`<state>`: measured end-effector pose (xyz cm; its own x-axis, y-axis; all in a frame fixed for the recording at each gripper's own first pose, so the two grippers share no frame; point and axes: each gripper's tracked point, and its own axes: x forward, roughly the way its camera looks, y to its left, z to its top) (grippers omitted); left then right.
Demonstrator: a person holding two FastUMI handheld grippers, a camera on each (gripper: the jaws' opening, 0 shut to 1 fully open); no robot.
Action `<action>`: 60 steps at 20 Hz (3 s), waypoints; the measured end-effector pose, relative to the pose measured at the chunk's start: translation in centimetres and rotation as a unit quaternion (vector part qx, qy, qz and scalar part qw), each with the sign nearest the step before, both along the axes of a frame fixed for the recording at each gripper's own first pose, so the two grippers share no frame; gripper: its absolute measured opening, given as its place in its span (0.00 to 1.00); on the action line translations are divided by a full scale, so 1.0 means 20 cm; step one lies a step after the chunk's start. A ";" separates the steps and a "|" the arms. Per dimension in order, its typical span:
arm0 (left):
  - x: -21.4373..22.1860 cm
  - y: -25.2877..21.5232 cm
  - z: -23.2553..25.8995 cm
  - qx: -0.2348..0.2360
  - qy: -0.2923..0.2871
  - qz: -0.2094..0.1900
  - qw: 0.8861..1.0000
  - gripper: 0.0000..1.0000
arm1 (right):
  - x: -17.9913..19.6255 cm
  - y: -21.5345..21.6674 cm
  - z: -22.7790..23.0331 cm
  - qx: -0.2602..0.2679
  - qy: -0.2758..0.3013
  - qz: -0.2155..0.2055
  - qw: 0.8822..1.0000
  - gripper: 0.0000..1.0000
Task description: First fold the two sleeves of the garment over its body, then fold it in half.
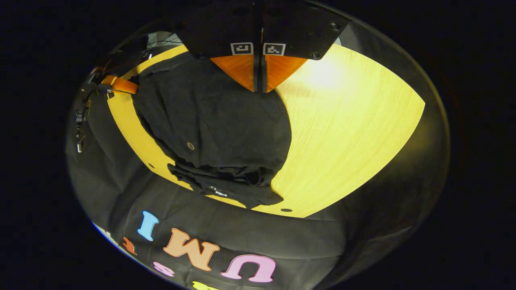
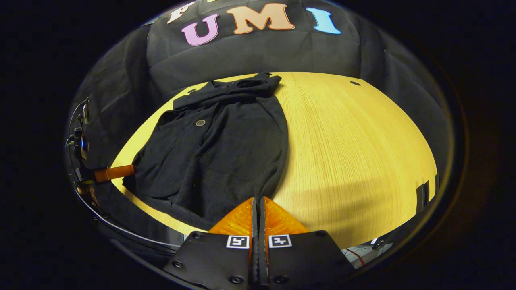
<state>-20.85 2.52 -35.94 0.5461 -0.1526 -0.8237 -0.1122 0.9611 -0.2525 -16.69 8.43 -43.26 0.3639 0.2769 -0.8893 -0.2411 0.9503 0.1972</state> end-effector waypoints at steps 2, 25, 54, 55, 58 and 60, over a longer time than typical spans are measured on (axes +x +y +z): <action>0.07 -0.01 0.07 -0.005 -0.021 -0.005 1.000 0.00 | 0.05 0.04 0.06 0.012 -0.017 0.002 1.000 0.03; 1.34 0.08 0.68 0.021 -0.198 -0.011 0.980 0.00 | 1.32 0.37 0.87 0.097 -0.212 0.013 0.972 0.03; 2.35 0.18 0.05 0.124 -0.160 0.028 0.979 0.32 | 2.47 0.46 0.15 0.049 -0.177 -0.004 0.983 0.67; 2.35 0.21 0.10 0.137 -0.170 0.035 0.975 0.65 | 2.50 0.43 0.19 0.036 -0.197 -0.006 0.980 0.99; 2.37 0.26 0.23 0.168 -0.200 0.048 0.964 0.94 | 2.52 0.44 0.30 0.035 -0.230 -0.007 0.973 0.95; 2.36 0.26 0.33 0.169 -0.214 0.050 0.961 0.94 | 2.50 0.43 0.38 0.035 -0.238 -0.011 0.971 0.98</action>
<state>26.37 7.75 -29.34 0.8438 0.1547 -0.5139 -0.1635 0.9861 0.0284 33.21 17.05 -35.75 0.7353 0.3184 -0.5983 -0.3013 0.9443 0.1323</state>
